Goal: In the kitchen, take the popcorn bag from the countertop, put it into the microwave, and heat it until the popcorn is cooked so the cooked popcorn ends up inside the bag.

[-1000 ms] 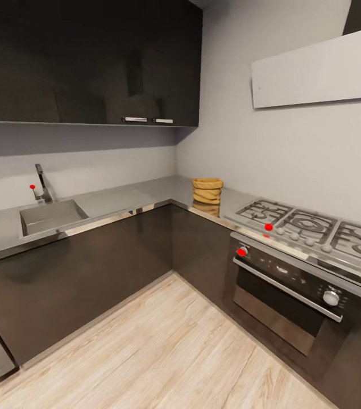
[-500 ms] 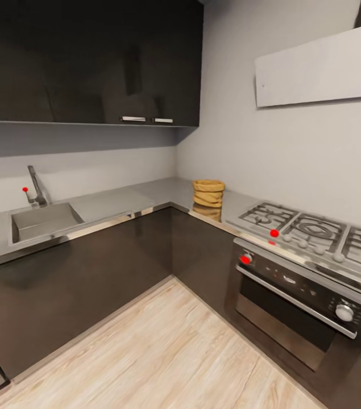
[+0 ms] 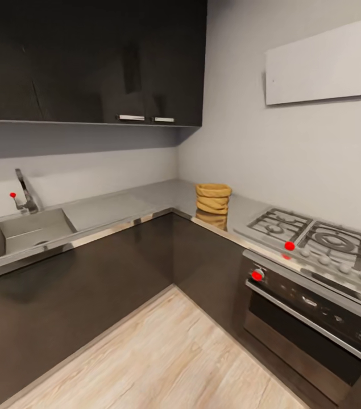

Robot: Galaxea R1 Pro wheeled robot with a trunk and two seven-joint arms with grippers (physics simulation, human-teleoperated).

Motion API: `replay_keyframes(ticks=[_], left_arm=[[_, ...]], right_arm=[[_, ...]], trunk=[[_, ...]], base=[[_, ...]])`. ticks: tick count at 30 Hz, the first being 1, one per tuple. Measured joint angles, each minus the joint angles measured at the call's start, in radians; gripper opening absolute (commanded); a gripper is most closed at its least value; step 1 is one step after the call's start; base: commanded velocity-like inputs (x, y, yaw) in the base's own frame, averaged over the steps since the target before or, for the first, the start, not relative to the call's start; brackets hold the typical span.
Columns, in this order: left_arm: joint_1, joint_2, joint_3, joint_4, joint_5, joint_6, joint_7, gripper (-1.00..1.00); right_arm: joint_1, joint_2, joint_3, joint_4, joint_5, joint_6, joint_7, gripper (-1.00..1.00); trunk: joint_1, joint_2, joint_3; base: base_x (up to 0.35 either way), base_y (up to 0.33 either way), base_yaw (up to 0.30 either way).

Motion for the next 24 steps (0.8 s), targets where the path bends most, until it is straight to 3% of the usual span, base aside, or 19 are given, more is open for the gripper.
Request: replay_keyframes(ticks=[24], left_arm=[[0.0,0.0,0.0,0.0,0.0,0.001,0.0,1.0]], right_arm=[[0.0,0.0,0.003,0.0,0.003,-0.002,0.009,1.0]], trunk=[[0.0,0.0,0.0]], base=[[0.316,0.078,0.0]])
